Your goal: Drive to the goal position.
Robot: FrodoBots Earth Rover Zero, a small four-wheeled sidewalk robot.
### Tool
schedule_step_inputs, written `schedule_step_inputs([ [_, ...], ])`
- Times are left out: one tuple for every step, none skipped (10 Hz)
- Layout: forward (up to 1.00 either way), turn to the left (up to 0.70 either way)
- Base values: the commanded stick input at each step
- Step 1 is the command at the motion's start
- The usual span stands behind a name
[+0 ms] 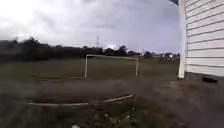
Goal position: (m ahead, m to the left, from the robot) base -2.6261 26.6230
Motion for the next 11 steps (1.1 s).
schedule_step_inputs([
  [0.05,0.00],
  [0.05,0.00],
  [0.05,0.00],
  [0.05,0.00],
  [0.70,0.01],
  [0.70,0.00],
  [0.70,0.00],
  [0.70,0.00],
  [0.70,0.00],
  [0.70,0.01],
  [0.70,0.02],
])
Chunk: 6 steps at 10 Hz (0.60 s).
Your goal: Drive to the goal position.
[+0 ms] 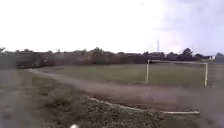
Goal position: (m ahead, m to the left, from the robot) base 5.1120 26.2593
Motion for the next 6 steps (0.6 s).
schedule_step_inputs([
  [0.70,0.02],
  [0.70,0.03],
  [0.70,0.06],
  [0.70,0.12],
  [0.70,0.16],
  [0.70,0.12],
])
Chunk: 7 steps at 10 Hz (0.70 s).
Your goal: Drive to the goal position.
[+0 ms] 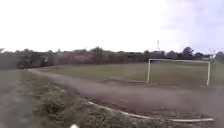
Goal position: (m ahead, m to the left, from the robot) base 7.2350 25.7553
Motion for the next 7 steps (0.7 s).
schedule_step_inputs([
  [0.70,0.01],
  [0.70,0.00],
  [0.70,0.00],
  [0.70,0.00],
  [0.70,0.01],
  [0.70,0.35],
  [0.70,0.35],
])
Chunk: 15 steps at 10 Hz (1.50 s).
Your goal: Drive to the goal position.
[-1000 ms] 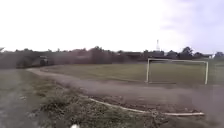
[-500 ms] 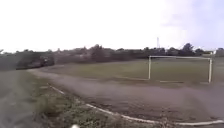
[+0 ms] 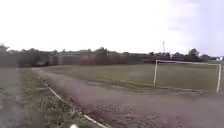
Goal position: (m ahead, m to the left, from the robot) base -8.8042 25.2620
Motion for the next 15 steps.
schedule_step_inputs([
  [0.56,0.34],
  [0.20,0.33],
  [0.09,0.55],
  [0.04,0.70],
  [0.04,0.70],
  [0.04,0.48],
  [0.04,0.25],
  [0.05,0.04],
  [0.28,0.00],
  [0.70,0.00],
  [0.70,0.00],
  [0.70,0.00],
  [0.70,0.04],
  [0.70,0.22],
  [0.69,0.33],
])
